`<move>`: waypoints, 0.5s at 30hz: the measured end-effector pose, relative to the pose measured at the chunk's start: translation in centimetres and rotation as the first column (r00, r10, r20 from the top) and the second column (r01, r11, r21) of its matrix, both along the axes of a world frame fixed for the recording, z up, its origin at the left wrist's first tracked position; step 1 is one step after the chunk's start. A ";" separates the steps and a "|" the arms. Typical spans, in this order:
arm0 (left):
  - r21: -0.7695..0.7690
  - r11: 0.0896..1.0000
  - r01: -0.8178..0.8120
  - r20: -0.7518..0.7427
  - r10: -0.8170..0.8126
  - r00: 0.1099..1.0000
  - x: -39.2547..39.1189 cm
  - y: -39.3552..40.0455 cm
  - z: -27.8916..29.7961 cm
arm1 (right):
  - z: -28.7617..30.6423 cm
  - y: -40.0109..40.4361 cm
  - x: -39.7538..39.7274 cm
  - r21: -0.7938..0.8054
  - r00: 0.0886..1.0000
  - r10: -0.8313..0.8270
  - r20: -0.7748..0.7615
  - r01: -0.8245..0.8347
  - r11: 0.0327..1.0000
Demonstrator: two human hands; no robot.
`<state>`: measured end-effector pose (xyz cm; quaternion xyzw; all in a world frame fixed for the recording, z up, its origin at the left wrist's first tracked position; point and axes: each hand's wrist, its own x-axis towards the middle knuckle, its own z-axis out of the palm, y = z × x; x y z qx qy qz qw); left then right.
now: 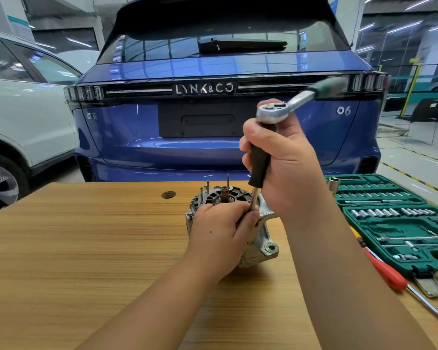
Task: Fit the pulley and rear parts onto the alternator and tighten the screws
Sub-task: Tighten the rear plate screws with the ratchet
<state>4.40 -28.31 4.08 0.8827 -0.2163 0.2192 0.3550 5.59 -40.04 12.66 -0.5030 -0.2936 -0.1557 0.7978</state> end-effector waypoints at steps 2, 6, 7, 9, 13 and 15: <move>0.011 1.000 -0.005 0.005 0.005 1.000 0.0 0.0 0.1 | -0.1 0.5 -0.2 0.007 0.992 -0.075 0.105 0.075 0.997; 0.015 1.000 -0.010 0.007 0.010 1.000 0.1 -0.1 0.0 | -0.3 1.3 -0.2 -0.004 0.951 -0.196 0.240 0.203 0.979; 0.022 1.000 -0.008 0.009 0.008 1.000 0.1 -0.1 0.0 | -0.3 1.4 -0.3 -0.004 0.945 -0.215 0.245 0.223 0.975; 0.038 0.999 -0.004 0.017 0.003 1.000 0.2 -0.1 0.0 | -0.3 1.6 -0.3 -0.006 0.938 -0.244 0.246 0.253 0.968; 0.038 0.999 -0.024 0.039 0.023 0.999 0.2 -0.3 -0.1 | -0.2 1.5 -0.3 -0.014 0.940 -0.248 0.233 0.258 0.966; 0.035 0.999 -0.026 0.044 0.025 0.999 0.2 -0.3 -0.1 | -0.1 1.3 -0.3 -0.021 0.942 -0.243 0.231 0.255 0.967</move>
